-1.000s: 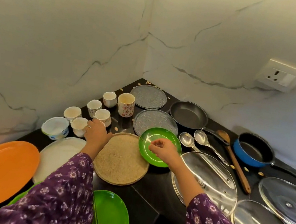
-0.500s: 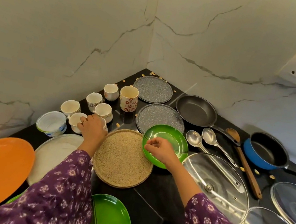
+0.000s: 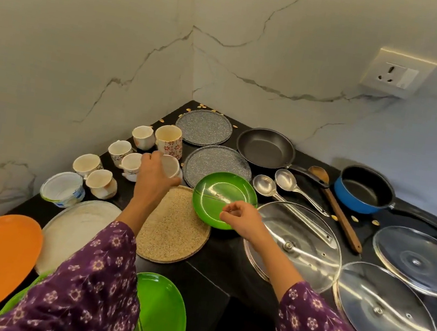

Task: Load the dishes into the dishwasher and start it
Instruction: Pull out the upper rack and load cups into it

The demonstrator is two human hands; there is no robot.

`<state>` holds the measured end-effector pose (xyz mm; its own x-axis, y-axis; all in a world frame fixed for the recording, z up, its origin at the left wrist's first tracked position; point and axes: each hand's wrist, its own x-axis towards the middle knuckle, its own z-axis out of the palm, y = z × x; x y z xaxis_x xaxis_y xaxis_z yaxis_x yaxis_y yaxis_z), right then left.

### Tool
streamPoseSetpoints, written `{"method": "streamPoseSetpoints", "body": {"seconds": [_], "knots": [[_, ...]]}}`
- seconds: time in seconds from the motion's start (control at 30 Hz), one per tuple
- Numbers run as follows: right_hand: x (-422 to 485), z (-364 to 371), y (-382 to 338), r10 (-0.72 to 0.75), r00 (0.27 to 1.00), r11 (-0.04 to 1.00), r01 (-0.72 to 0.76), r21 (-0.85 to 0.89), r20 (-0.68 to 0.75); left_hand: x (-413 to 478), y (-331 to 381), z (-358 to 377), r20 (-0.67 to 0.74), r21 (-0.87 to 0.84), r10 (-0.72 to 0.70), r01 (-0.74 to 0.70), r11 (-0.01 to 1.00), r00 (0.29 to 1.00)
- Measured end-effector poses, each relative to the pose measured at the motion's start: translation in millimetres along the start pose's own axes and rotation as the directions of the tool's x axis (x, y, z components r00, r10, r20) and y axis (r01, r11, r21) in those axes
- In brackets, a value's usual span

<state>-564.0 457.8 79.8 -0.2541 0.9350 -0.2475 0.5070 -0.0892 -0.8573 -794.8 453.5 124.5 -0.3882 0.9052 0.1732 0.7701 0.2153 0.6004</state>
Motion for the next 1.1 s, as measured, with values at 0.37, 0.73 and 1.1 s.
{"method": "streamPoseSetpoints", "body": {"seconds": [0.37,0.73,1.1], "knots": [[-147.1,-111.7,90.0,0.161,0.943,0.983,-0.128,0.131,-0.292,-125.0,184.3,87.7,0.296,-0.424,0.281,-0.138,0.895,0.913],[-385.2,-210.0,224.4,0.401,0.705,0.914,-0.263,0.310,-0.585,-364.6,327.4,173.6,0.589,-0.575,0.644,-0.306,0.758,0.487],[-583.6,-232.8,343.7,0.667,0.477,0.625,0.062,0.779,-0.573,-577.7,393.4,237.0,0.715,-0.597,0.697,-0.474,0.647,0.052]]}}
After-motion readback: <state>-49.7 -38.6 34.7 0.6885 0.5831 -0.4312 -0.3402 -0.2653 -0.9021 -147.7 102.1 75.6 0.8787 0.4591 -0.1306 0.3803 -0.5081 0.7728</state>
